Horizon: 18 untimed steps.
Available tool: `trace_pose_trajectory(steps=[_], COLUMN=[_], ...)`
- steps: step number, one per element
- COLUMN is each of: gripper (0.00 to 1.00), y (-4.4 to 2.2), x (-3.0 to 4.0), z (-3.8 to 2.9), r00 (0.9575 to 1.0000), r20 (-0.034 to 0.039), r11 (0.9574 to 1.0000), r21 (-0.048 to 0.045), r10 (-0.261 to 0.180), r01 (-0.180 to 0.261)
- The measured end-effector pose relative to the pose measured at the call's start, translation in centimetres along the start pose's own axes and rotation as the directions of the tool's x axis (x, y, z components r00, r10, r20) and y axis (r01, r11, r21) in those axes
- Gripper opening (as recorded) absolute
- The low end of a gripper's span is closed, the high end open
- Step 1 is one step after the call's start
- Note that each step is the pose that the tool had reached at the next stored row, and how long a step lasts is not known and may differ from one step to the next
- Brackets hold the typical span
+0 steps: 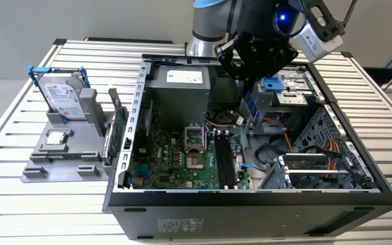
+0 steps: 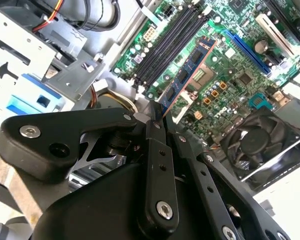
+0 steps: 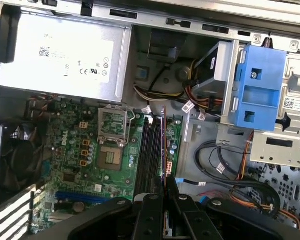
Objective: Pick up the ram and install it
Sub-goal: 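Insert the ram into the slot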
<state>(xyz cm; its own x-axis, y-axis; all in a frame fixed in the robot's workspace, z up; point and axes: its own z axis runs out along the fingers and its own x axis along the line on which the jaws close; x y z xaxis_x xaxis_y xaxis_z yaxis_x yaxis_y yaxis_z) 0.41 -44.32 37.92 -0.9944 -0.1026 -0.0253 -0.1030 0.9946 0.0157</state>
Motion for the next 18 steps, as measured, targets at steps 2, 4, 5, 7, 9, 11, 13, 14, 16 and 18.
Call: trace_pose_trajectory(steps=[2,4,5,7,9,11,13,14,16,18], gripper=[0.0,0.0,0.0,0.0,0.0,0.0,0.0,0.0,0.0,0.0], y=[0.0,0.0,0.0,0.0,0.0,0.0,0.0,0.0,-0.01,-0.01], x=[-0.01,-0.02,-0.02,-0.03,-0.03,-0.04,-0.04,-0.04,-0.04,-0.1], z=[0.0,0.0,0.0,0.0,0.0,0.0,0.0,0.0,0.0,0.02], r00=[0.9999,0.9996,0.9993,0.9987,0.9979,0.9976,0.9974,0.9973,0.9971,0.9971], r20=[0.0002,0.0005,0.0006,0.0009,0.0011,0.0012,0.0012,0.0012,0.0013,0.0013], r11=[0.9999,0.9996,0.9993,0.9987,0.9979,0.9976,0.9974,0.9973,0.9971,0.9971], r21=[0.0004,0.0008,0.0009,0.0013,0.0016,0.0017,0.0018,0.0018,0.0019,0.0019], r10=[0.015,0.03,0.037,0.051,0.064,0.069,0.072,0.074,0.076,0.076], r01=[-0.015,-0.03,-0.037,-0.051,-0.064,-0.069,-0.072,-0.074,-0.076,-0.076])
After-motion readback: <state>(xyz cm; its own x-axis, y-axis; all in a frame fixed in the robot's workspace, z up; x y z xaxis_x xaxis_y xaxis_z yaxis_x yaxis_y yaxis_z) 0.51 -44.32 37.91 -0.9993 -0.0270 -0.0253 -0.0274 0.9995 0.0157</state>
